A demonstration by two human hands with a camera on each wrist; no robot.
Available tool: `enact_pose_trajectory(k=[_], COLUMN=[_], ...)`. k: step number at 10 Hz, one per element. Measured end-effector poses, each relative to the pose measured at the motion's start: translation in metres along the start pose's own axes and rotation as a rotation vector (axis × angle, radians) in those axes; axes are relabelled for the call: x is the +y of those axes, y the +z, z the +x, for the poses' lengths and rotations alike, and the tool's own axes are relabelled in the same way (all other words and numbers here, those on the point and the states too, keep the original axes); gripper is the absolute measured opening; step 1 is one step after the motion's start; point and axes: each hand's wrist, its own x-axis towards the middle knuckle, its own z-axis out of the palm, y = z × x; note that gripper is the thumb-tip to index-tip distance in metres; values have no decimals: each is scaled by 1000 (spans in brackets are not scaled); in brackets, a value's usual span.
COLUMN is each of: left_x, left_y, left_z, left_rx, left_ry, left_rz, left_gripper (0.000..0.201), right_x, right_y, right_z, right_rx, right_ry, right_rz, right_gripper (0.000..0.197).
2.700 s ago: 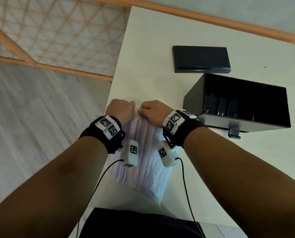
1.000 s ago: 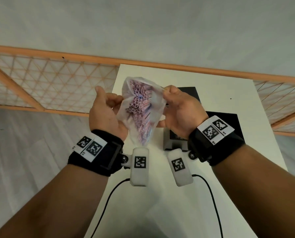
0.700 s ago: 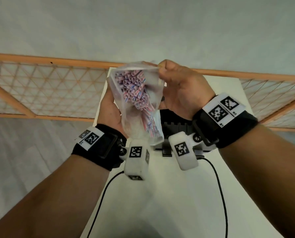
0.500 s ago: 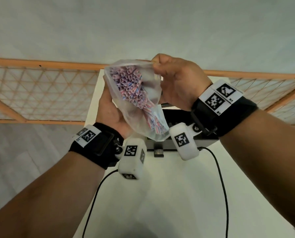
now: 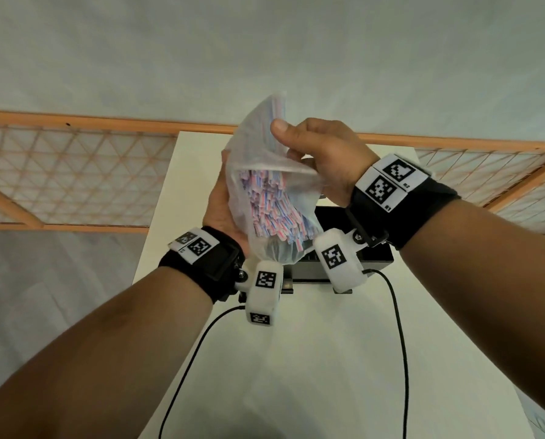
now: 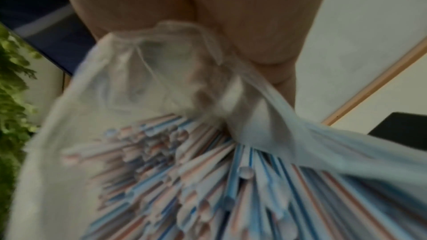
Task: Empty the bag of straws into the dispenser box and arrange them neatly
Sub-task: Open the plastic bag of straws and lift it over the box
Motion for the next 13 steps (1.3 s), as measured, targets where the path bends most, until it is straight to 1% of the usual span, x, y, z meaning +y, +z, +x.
enact_pose_trajectory(k=[1,2,3,4,5,6,7,8,9,10,11,12,13], left_x=[15,12,4,4,8,6,5,6,3,1,1,-1,-2], left_y=[27,25,24,29,30,22,16,10,2,1,-2,-5,-5], left_z=[-40,-40,-23,-13,-7,10,21,24,23,18,15,15,13], left_rx=[-68,-373,-575,-538,-453,-323,-338,-445,-451,-455,-450,-422,-412], left_ry=[-52,-244,-200,-50,81,201,240,230,225,260,306,339,345], left_rz=[8,-123,-123,65,296,563,720,810,866,933,950,977,1016], left_gripper=[30,77,109,115,118,138,132,102,106,112,111,102,90], right_x=[15,22,27,32,33,36,45,58,72,81,87,88,88], right_y=[-4,-15,-25,-32,-35,-43,-47,-49,-48,-47,-50,-51,-54], right_z=[11,11,8,8,5,6,8,7,2,-2,-4,-7,-10], right_rx=[71,-9,-138,-270,-312,-217,-120,-31,20,26,30,29,8], right_ry=[30,110,121,101,33,-13,-72,-124,-157,-185,-191,-194,-200], right_rz=[-99,-221,-239,-77,20,14,-131,-237,-282,-314,-292,-301,-326], right_gripper=[80,100,83,84,78,81,95,102,107,105,100,100,99])
